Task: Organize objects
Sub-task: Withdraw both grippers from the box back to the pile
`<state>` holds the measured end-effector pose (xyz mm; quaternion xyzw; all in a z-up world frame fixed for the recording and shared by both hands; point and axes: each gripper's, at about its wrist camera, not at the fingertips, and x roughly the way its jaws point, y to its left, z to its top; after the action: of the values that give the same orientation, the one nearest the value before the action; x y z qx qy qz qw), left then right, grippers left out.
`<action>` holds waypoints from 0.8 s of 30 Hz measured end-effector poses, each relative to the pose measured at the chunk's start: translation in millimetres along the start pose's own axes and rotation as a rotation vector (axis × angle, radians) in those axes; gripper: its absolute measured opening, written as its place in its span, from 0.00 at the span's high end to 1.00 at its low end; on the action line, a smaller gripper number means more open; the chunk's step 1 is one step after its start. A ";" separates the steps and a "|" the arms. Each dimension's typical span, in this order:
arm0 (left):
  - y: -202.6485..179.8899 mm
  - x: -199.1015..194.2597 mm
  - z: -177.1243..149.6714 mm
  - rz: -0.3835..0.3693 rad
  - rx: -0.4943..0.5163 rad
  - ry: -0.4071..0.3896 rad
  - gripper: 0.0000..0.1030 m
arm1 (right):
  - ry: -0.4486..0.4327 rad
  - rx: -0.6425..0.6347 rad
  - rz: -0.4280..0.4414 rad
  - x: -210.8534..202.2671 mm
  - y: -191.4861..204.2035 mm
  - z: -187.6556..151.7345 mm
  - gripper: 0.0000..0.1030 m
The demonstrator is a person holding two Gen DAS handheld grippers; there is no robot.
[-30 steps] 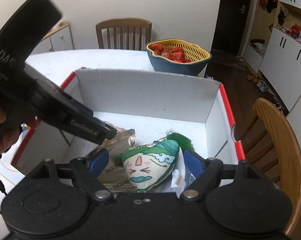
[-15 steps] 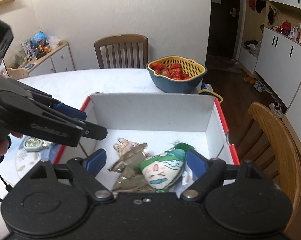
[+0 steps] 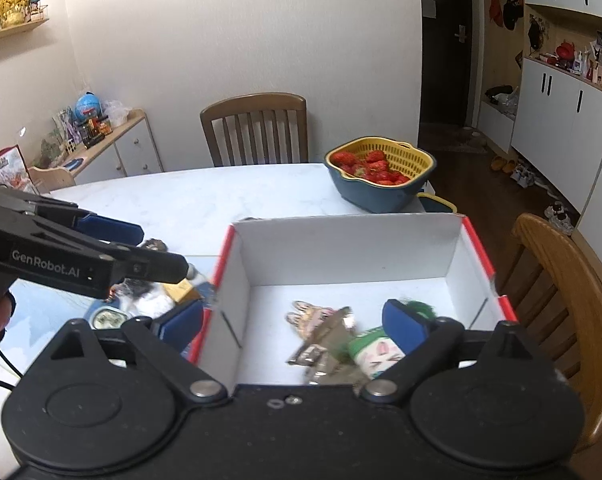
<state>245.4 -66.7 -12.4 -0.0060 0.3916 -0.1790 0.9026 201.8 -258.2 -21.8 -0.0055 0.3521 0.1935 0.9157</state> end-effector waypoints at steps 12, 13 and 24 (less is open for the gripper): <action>62.4 -33.2 -22.4 0.019 -0.040 -0.045 0.14 | -0.020 -0.002 0.032 6.2 61.4 5.1 0.03; 67.8 -34.7 -24.5 0.020 -0.038 -0.041 0.12 | -0.020 -0.007 0.030 7.5 66.7 5.7 0.03; 124.8 -53.5 -49.5 -0.005 -0.059 -0.080 0.00 | 0.011 -0.011 0.041 33.5 114.4 5.4 0.03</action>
<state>216.4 74.0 -27.9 -0.0405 0.3600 -0.1691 0.9166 186.9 -139.8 -25.0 -0.0045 0.3562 0.2143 0.9095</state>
